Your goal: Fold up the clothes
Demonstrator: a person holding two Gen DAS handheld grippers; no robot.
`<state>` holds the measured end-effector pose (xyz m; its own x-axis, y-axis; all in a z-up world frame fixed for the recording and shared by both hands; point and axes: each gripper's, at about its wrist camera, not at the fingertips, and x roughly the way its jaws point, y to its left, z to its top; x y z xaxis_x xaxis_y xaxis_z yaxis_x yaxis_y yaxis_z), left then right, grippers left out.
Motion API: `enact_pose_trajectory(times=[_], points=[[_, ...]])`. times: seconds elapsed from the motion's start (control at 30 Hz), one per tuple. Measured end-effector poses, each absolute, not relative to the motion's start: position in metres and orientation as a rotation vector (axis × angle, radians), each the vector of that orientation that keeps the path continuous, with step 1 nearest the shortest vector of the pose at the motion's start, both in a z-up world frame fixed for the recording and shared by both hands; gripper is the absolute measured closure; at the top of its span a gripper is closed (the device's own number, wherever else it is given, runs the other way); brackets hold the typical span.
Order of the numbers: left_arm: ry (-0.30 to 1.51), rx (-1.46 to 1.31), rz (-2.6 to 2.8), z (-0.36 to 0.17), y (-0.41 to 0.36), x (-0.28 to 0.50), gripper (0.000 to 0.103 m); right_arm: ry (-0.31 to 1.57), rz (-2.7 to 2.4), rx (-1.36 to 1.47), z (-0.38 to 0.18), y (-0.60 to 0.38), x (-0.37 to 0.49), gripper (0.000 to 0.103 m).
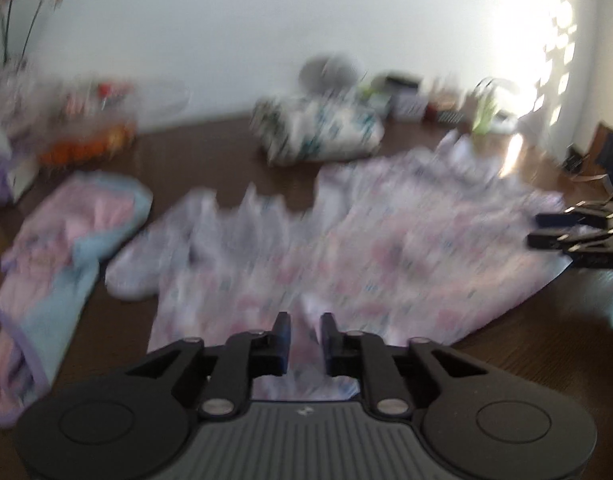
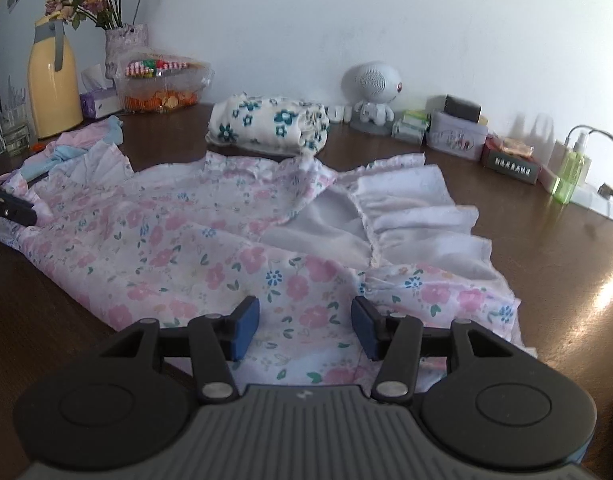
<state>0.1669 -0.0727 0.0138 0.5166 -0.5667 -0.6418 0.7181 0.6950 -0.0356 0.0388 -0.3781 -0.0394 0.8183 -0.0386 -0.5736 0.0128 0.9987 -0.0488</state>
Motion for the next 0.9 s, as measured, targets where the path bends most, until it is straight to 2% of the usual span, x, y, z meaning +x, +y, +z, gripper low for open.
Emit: enact_pose_trajectory(times=[0.03, 0.07, 0.2, 0.27, 0.3, 0.47, 0.57, 0.63, 0.87, 0.9], points=[[0.651, 0.245, -0.809, 0.019, -0.077, 0.165, 0.071, 0.592, -0.027, -0.042, -0.035, -0.378, 0.038, 0.051], [0.630, 0.244, -0.839, 0.024, -0.083, 0.163, 0.071, 0.578, -0.020, -0.040, -0.032, -0.377, 0.037, 0.051], [0.639, 0.291, -0.947, 0.019, -0.119, 0.162, 0.075, 0.578, 0.059, -0.048, -0.027, -0.362, 0.042, 0.051], [0.674, 0.352, -0.984, 0.009, -0.134, 0.159, 0.089, 0.586, 0.108, -0.066, -0.029, -0.349, 0.044, 0.051], [0.697, 0.392, -0.996, 0.003, -0.141, 0.158, 0.099, 0.591, 0.122, -0.076, -0.030, -0.344, 0.045, 0.051], [0.725, 0.459, -0.984, -0.012, -0.136, 0.144, 0.100, 0.638, 0.134, -0.104, -0.039, -0.334, 0.047, 0.051], [0.738, 0.424, -0.967, -0.013, -0.127, 0.143, 0.099, 0.657, 0.118, -0.066, -0.044, -0.342, 0.048, 0.046], [0.737, 0.404, -0.947, -0.011, -0.123, 0.143, 0.094, 0.664, 0.109, -0.050, -0.044, -0.347, 0.049, 0.043], [0.657, 0.333, -1.010, -0.001, -0.135, 0.132, 0.092, 0.617, 0.202, -0.007, -0.028, -0.333, 0.047, 0.048], [0.669, 0.341, -1.008, -0.005, -0.138, 0.132, 0.091, 0.620, 0.218, -0.015, -0.028, -0.328, 0.049, 0.052]])
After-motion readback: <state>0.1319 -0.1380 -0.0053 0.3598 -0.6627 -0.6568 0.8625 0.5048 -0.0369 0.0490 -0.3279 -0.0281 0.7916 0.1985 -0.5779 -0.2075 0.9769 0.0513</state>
